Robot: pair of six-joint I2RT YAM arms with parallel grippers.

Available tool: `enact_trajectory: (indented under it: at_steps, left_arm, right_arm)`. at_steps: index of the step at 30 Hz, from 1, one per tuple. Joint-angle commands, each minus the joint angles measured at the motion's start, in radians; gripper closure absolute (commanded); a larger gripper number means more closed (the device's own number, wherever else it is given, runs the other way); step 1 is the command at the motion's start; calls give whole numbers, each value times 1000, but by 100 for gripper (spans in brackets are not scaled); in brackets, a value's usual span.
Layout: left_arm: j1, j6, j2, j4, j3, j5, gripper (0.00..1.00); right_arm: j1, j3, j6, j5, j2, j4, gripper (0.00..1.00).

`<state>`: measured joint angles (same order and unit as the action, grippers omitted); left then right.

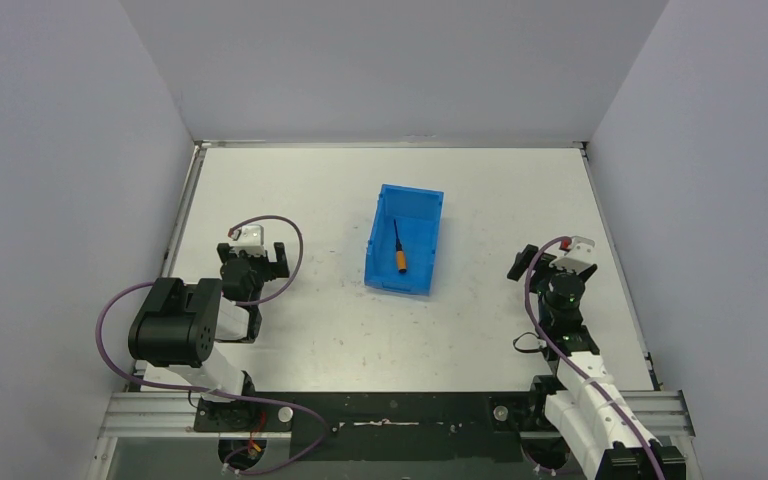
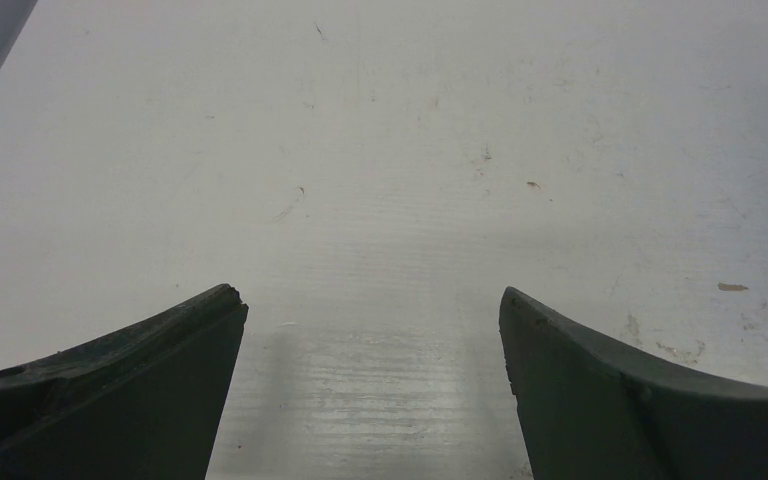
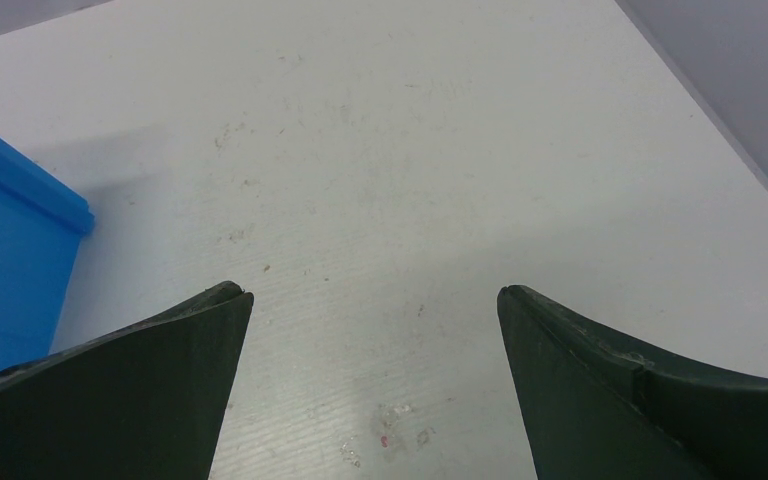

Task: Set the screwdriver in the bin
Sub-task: Reset both arms

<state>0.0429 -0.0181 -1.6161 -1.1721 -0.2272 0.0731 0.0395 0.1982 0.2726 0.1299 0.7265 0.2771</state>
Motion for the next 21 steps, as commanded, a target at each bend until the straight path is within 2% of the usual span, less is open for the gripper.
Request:
enact_trajectory:
  at_steps: [1, 21]
  left_arm:
    - [-5, -3, 1, -65, -18, -9, 3]
    - [-5, -3, 1, -66, -18, -9, 3]
  right_arm:
    - [-4, 12, -1, 24, 12, 51, 0]
    - [-4, 12, -4, 18, 13, 54, 0]
